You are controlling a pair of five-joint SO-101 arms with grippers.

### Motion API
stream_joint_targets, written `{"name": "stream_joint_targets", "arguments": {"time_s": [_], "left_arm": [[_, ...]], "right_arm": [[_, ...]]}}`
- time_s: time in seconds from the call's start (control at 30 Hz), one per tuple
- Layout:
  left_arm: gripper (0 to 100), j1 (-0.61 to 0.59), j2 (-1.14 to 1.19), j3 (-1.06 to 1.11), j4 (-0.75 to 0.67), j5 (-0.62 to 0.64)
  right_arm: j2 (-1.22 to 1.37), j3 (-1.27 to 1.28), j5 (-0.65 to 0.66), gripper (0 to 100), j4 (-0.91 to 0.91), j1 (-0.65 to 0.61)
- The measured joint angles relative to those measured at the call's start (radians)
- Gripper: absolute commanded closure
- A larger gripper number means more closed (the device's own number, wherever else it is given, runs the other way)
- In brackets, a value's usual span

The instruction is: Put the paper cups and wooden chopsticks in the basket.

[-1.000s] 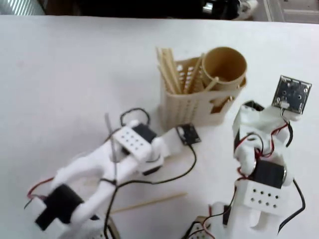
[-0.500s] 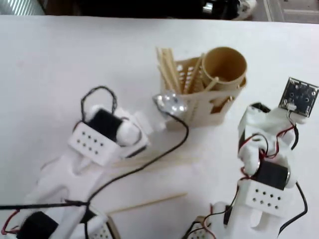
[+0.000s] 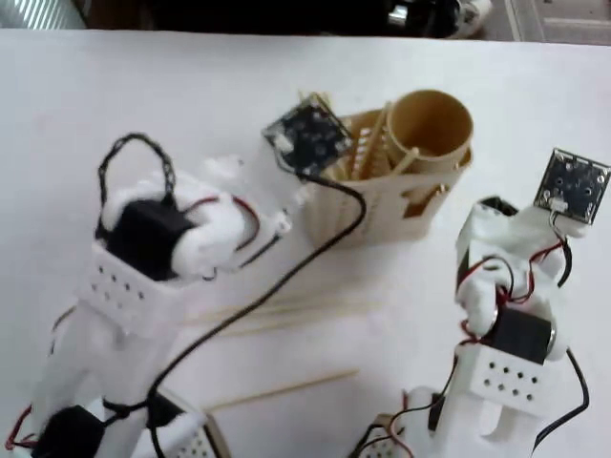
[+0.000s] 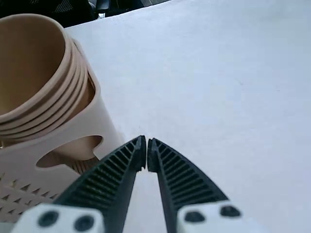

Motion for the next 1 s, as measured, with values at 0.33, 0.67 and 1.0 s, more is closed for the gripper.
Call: {"name": "stream_joint_targets", "arguments": {"time_s": [0.33, 0.67, 1.0], "left_arm": [[98, 0.038, 0.0, -0.149, -0.31, 0.129], [98, 0.046, 0.094, -0.15, -0.68, 0.192], [98, 0.052, 0.341, -0.15, -0.982, 0.25]], "right_arm": [[0.0, 0.0, 0.0, 98.1, 0.0, 0.0], [0.0, 0.0, 0.0, 98.1, 0.0, 0.0], [0.0, 0.0, 0.0, 98.1, 0.0, 0.0]]}}
